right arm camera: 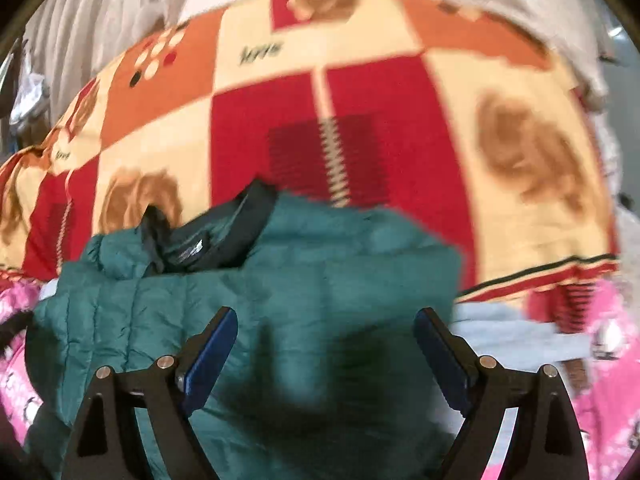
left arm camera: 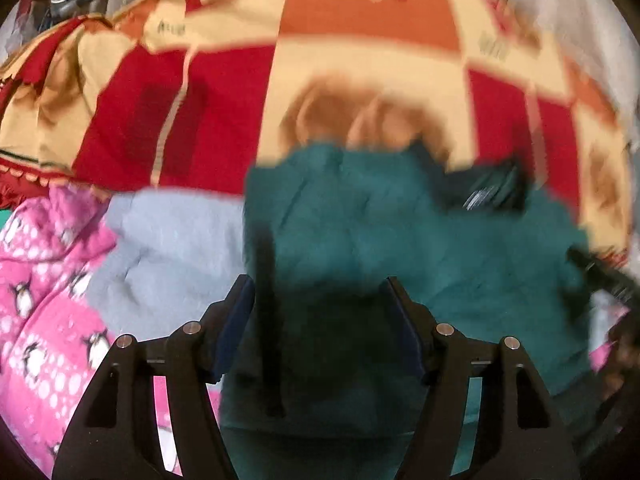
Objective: Fold large clothes
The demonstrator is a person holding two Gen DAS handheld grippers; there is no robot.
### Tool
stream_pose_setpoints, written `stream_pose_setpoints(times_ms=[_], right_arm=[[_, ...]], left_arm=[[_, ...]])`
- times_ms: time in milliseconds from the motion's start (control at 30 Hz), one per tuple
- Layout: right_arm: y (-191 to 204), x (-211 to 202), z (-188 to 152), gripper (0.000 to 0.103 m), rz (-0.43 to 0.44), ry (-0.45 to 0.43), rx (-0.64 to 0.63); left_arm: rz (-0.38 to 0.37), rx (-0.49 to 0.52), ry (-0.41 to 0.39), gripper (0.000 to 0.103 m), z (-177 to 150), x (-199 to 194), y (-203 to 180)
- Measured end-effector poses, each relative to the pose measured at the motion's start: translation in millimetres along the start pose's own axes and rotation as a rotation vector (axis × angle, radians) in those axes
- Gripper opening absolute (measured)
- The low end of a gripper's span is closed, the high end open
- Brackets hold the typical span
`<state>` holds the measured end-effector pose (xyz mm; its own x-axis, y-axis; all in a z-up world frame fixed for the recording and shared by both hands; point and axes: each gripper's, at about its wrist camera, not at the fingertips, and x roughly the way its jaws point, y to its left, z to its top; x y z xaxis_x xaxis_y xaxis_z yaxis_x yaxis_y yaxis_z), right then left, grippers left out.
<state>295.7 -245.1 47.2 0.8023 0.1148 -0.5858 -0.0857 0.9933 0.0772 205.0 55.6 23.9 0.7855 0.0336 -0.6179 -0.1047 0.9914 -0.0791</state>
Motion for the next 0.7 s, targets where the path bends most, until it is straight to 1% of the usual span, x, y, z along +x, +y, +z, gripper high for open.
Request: stream_pose_setpoints(times_ms=[33,67,100,133,167,200,267,300,400,467,500,533,567,633,700], right_arm=[[-1.8,12.0,-2.5,0.088,-0.016,0.030,-0.005],[-6.0,19.0,-5.6,0.088,-0.036,0.045,-0.008],[-10.6,30.3,-10.6,0.089,-0.042,0.069,-0.006],[-13.8,37.0,-14.4,0.089,-0.032,0.089,0.004],[-18.4,43.5,-17.6,0.089,-0.020,0.107,0.021],[-20.9,46.3,-18.8,0.091,-0.016,0.114,0.028],[-21.4,49.7,-20.5,0.093,-0.021,0.124,0.027],[-20.2,51.4,-21.7,0.095,-0.028,0.131,0.024],[-16.8,56.4,-23.1,0.098,-0.019,0.165,0.016],[-15.7,54.0,-15.8,0.097,-0.018,0.178,0.005],[-14.0,50.5,-13.6,0.095,-0.031,0.171,0.004],[-10.8,39.4,-7.7,0.093,-0.056,0.145,0.007],[-8.5,28.7,-3.0,0.093,-0.062,0.119,0.008],[-1.6,2.2,2.5,0.093,-0.047,0.050,0.009],[10.8,-22.6,0.7,0.093,-0.046,0.001,0.007]], left_arm=[[0.024,-0.013,0.056,0.066,-5.0,13.4,3.0],[0.003,-0.046,0.099,0.069,-7.7,22.4,7.7],[-0.017,-0.075,0.123,0.078,-8.5,25.8,11.7],[-0.037,-0.119,0.152,0.083,-10.6,30.3,17.5],[-0.057,-0.170,0.185,0.091,-12.9,35.7,24.7],[-0.077,-0.203,0.204,0.093,-15.1,39.5,29.7],[-0.104,-0.251,0.229,0.097,-18.8,45.3,36.8],[-0.117,-0.270,0.236,0.098,-20.3,46.9,40.1],[-0.124,-0.272,0.238,0.098,-21.2,45.9,41.9],[-0.110,-0.258,0.229,0.097,-19.3,41.0,40.7],[-0.092,-0.250,0.219,0.096,-16.6,36.3,38.6],[-0.066,-0.239,0.188,0.095,-13.4,27.0,36.8],[-0.039,-0.213,0.140,0.095,-7.7,13.7,32.0],[0.022,-0.141,0.013,0.095,3.4,-16.0,19.0],[0.055,-0.080,-0.102,0.095,9.1,-43.9,3.4]])
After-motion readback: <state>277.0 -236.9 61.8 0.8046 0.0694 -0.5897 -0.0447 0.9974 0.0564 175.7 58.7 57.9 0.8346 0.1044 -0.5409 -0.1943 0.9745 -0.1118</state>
